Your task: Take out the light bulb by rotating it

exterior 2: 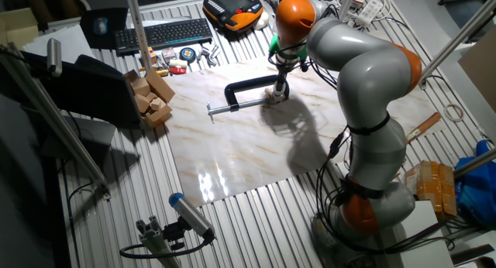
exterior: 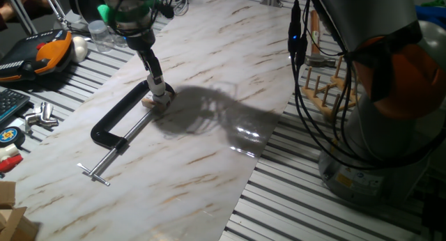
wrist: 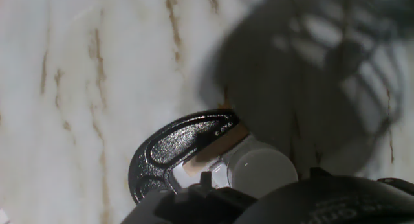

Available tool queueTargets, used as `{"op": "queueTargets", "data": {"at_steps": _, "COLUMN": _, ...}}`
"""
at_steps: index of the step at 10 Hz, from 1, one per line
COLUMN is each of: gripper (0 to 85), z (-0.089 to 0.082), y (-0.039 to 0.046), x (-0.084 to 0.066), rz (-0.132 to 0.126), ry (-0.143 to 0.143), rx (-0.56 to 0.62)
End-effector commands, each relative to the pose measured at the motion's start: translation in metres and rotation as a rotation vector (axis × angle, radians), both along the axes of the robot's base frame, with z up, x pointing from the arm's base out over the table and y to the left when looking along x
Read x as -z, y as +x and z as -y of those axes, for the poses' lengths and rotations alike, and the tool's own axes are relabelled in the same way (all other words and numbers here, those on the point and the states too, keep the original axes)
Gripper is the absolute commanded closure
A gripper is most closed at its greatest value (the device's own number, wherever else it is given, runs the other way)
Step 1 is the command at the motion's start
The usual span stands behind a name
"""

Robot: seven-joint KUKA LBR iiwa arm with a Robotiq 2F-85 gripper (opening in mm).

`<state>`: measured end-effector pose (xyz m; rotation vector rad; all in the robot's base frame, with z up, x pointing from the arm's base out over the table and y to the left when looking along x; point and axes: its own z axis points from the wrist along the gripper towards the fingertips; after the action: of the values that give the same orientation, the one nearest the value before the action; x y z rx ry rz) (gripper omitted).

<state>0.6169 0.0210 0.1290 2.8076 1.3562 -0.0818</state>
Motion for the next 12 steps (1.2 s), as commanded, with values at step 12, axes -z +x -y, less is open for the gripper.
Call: {"op": "queueTargets", "data": {"at_steps": 12, "gripper": 17.0, "z": 0.0004, "y": -0.0026, "x": 0.0075, "rz": 0.005, "ry": 0.013, "rx": 0.496}}
